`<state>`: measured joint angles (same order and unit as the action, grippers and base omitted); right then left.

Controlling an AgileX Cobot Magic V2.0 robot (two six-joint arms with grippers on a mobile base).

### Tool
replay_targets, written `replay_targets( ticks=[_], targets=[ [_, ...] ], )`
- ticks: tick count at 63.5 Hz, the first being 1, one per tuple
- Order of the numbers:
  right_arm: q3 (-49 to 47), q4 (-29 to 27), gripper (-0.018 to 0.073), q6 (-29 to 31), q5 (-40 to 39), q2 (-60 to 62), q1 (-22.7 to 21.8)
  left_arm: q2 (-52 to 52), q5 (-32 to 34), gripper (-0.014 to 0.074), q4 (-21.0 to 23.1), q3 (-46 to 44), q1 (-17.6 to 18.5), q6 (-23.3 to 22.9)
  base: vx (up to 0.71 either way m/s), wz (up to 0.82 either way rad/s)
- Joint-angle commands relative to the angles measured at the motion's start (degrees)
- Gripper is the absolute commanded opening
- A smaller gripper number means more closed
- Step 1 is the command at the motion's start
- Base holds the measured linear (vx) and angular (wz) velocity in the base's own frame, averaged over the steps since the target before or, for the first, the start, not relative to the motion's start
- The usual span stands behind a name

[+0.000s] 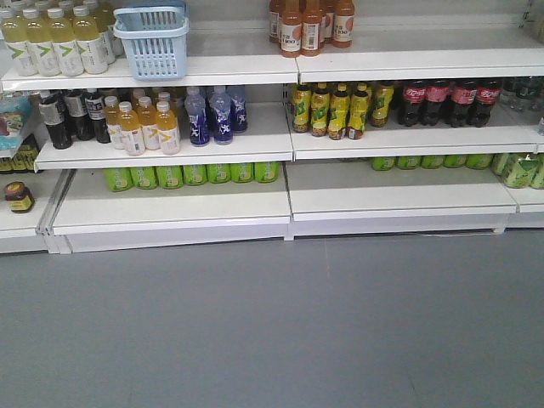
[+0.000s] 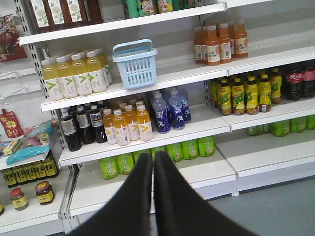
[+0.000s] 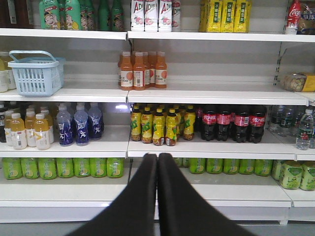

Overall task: Place coke in basket with both arms
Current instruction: 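Drive the base toward the shelf holding the light-blue basket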

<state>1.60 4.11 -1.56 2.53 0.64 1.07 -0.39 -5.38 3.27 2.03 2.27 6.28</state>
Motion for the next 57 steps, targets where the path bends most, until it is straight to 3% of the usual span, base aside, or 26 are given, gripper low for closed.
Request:
replay_targets(
  ticks=[1, 57],
  targets=[
    [0.5, 0.2, -0.0010, 0.2, -4.1, 0.7, -0.3, -1.2, 4.7, -0.0006, 0.0, -1.9, -0.1, -0.2, 0.00, 0.00],
    [0.5, 0.2, -0.0010, 0.2, -4.1, 0.7, -0.3, -1.2, 4.7, -0.0006, 0.0, -1.9, -0.1, -0.2, 0.00, 0.00]
  ],
)
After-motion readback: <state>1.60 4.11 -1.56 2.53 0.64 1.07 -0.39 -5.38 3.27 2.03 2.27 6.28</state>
